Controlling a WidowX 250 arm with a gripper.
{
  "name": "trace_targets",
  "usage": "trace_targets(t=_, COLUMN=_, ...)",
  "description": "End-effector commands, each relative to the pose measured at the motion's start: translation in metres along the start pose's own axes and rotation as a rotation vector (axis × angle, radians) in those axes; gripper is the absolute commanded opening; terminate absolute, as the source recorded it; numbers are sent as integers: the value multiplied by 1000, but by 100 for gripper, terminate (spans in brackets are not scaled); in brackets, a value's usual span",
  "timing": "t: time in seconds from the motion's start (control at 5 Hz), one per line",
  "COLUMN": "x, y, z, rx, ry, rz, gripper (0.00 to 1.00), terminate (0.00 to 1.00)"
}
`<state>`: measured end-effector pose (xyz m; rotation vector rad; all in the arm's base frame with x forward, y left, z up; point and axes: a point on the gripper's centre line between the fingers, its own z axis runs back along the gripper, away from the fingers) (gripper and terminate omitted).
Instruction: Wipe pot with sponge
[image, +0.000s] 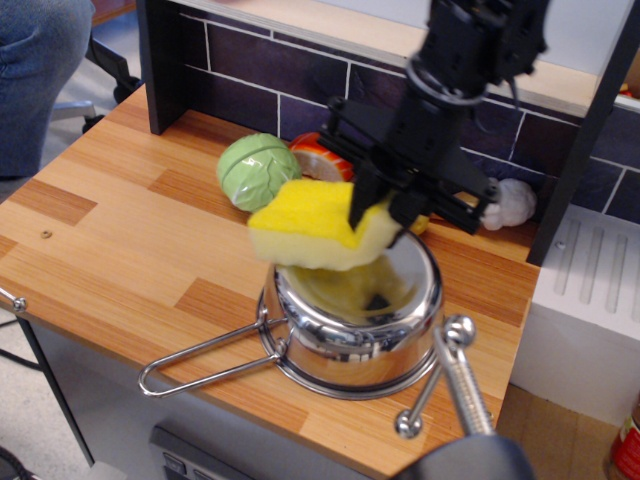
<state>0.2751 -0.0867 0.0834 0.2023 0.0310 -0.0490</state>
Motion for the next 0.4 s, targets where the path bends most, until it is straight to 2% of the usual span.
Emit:
trace_targets(t=0.0, x=8, y=-25, z=17, rx=2, ry=-68, rz=2, gripper=0, terminate=0)
trace_targets(t=0.2, x=1, y=-35, z=22, rx=14, ry=-72, rz=-2, gripper=0, terminate=100)
